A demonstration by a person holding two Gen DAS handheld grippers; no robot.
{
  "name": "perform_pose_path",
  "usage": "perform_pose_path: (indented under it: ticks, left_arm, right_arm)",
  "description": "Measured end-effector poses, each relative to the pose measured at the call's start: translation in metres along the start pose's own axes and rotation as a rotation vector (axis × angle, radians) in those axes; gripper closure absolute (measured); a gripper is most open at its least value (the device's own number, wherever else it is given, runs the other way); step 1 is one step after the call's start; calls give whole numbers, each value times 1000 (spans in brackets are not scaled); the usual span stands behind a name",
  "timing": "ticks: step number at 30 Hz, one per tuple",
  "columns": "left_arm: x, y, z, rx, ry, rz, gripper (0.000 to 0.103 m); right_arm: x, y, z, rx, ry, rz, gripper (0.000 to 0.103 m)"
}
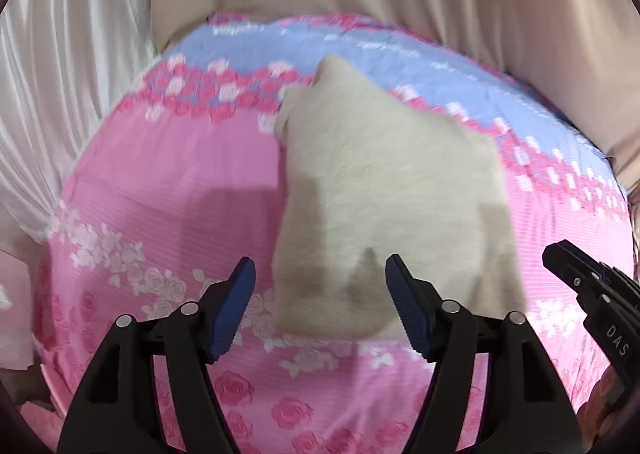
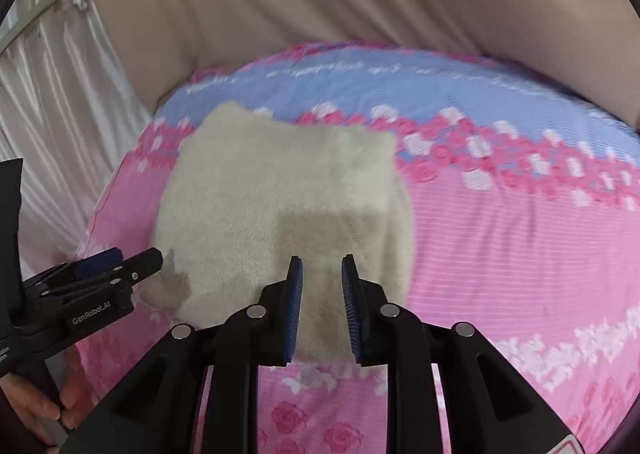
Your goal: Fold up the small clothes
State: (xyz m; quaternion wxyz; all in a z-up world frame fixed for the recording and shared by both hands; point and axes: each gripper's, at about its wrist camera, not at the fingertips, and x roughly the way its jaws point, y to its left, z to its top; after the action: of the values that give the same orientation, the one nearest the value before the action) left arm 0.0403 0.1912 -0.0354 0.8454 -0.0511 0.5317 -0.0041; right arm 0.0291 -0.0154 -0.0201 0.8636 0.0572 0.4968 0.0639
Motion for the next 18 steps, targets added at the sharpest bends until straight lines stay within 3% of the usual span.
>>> perform_pose_path:
  ticks: [4,6,18]
  left_arm:
    - [-26,-24,-8,70,-73,52,15]
    - [-33,-34,-14,98,-100,54,12]
    - [-29,-48,-48,118,-85,34,12]
  right_arm:
    - [-19,-2,-18,26,-47,-64,72]
    - [-20,3,-27,4,-46,-93,70]
    - [-19,5,-58,14,-21,-134,64]
